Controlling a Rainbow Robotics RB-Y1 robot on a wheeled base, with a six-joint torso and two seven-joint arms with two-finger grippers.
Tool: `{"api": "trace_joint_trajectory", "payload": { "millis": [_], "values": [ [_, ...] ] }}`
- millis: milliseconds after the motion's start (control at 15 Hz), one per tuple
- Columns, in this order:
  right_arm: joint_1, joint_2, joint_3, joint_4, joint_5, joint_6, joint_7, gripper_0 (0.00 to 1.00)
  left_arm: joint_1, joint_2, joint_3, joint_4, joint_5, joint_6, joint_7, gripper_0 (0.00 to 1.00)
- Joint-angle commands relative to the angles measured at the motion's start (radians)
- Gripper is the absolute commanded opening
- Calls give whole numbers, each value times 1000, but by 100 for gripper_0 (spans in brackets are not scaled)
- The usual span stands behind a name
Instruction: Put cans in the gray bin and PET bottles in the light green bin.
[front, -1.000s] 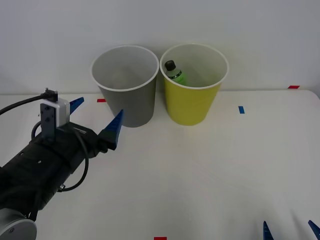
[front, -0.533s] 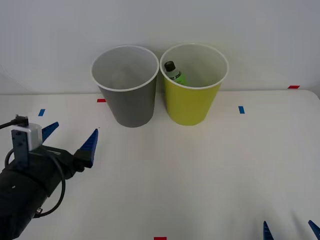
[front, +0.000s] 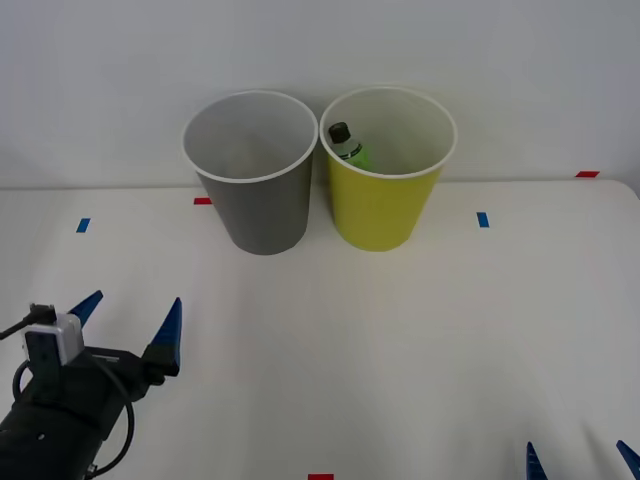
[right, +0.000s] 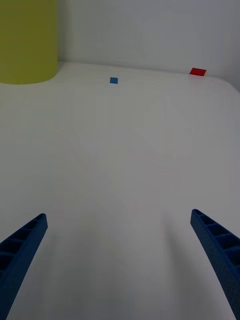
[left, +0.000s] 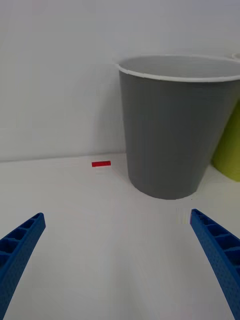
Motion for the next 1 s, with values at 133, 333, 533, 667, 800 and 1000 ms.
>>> {"api": "trace_joint_trajectory", "payload": {
  "millis": [133,333,533,667,800,1000],
  "values": [
    [0,0,0,0,0,0,0,100,120,-30,-78,113,-194,-183,92,100],
    [0,0,0,0,0,0,0,100,166,-5,-89,156,-209,-248,89,100],
    [0,0,0,0,0,0,0,100,186,-12,-128,231,-195,-326,83,100],
    [0,0,0,0,0,0,0,100,221,-39,-124,245,-209,-337,72,100],
    [0,0,0,0,0,0,0,100,253,-39,-127,246,-218,-337,70,100],
    [0,0,0,0,0,0,0,100,281,-35,-133,251,-237,-332,66,100]
  ]
}}
